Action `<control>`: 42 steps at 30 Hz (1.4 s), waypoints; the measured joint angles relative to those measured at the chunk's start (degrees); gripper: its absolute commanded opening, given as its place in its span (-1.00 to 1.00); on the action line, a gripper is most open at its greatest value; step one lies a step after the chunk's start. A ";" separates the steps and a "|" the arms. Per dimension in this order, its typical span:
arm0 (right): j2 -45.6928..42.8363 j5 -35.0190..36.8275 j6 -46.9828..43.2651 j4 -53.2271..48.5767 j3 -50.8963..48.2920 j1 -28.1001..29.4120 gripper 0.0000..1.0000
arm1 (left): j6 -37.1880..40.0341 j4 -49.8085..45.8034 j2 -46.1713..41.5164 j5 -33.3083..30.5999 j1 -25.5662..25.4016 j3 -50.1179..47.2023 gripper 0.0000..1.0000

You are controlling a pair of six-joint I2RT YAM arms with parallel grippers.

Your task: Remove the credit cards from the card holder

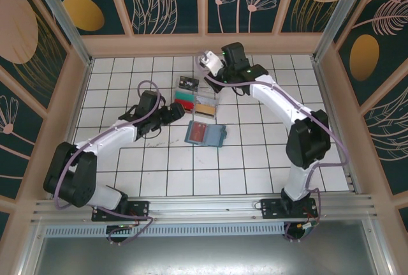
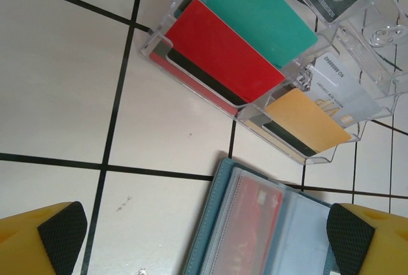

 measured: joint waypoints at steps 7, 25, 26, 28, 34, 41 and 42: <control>6.75 -1.60 -8.35 -7.15 5.44 0.02 -1.00 | -1.40 0.00 -1.46 0.44 1.84 -1.88 0.98; 15.67 -4.57 -15.28 -18.12 12.33 -0.48 -1.00 | -2.32 0.00 -1.51 1.97 1.90 -1.92 0.98; 16.06 -4.52 -15.50 -18.49 12.33 -0.59 -1.00 | -2.36 0.02 -1.51 1.97 1.90 -1.97 0.97; 16.61 -4.31 -15.89 -19.26 12.33 -0.74 -1.00 | -2.38 0.02 -1.51 2.05 1.92 -2.10 0.98; 17.05 -3.15 -16.35 -20.65 13.46 -1.07 -1.00 | -2.54 0.09 -1.49 2.40 1.90 -2.49 0.98; 17.14 -2.12 -17.05 -22.67 13.53 -1.07 -1.00 | -2.60 0.48 -1.42 3.04 1.92 -3.17 0.98; 17.16 -1.92 -17.18 -22.95 13.62 -1.07 -1.00 | -2.60 0.50 -1.40 3.19 1.90 -3.19 0.98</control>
